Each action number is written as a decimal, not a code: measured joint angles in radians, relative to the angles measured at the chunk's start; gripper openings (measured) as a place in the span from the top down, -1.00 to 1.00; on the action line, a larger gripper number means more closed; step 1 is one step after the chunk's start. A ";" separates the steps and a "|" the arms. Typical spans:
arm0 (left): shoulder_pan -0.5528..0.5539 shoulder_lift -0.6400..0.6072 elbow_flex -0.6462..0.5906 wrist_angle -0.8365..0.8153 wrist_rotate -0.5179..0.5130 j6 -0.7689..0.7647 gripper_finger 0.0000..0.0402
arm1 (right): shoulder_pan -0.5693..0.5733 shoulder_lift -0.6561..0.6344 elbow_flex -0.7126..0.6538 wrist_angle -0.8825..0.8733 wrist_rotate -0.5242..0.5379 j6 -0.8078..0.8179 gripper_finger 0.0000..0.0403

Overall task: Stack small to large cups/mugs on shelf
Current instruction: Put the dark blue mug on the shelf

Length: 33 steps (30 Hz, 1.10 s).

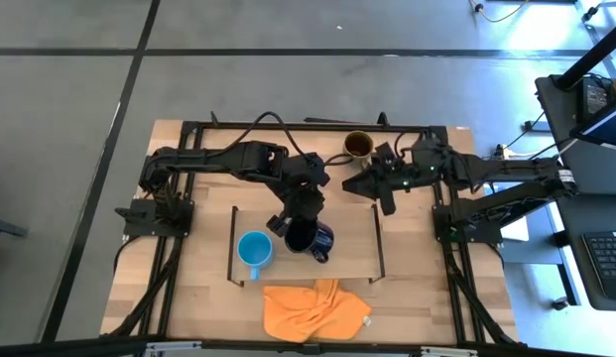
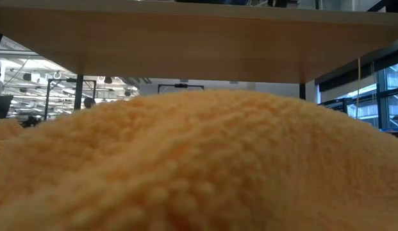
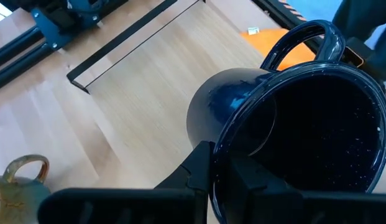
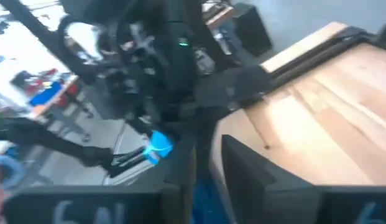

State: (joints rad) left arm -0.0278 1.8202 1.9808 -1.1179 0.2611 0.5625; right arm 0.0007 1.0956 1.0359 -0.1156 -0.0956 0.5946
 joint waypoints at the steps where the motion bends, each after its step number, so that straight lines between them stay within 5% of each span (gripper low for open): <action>1: 0.000 0.000 0.000 0.000 0.011 0.006 0.91 | 0.010 0.006 0.000 -0.004 0.027 -0.002 0.70; 5: 0.000 0.000 0.000 -0.002 0.036 0.020 0.91 | 0.047 0.031 0.000 -0.011 0.096 0.013 0.96; 15: 0.001 -0.001 0.000 -0.020 0.047 0.050 0.91 | 0.129 0.137 0.000 0.063 0.158 0.122 0.98; 33: 0.003 -0.001 0.000 -0.023 0.047 0.097 0.91 | 0.261 0.146 0.000 -0.011 0.232 0.303 0.99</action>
State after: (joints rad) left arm -0.0246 1.8194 1.9808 -1.1405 0.3080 0.6594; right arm 0.2617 1.2415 1.0355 -0.1261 0.1366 0.8975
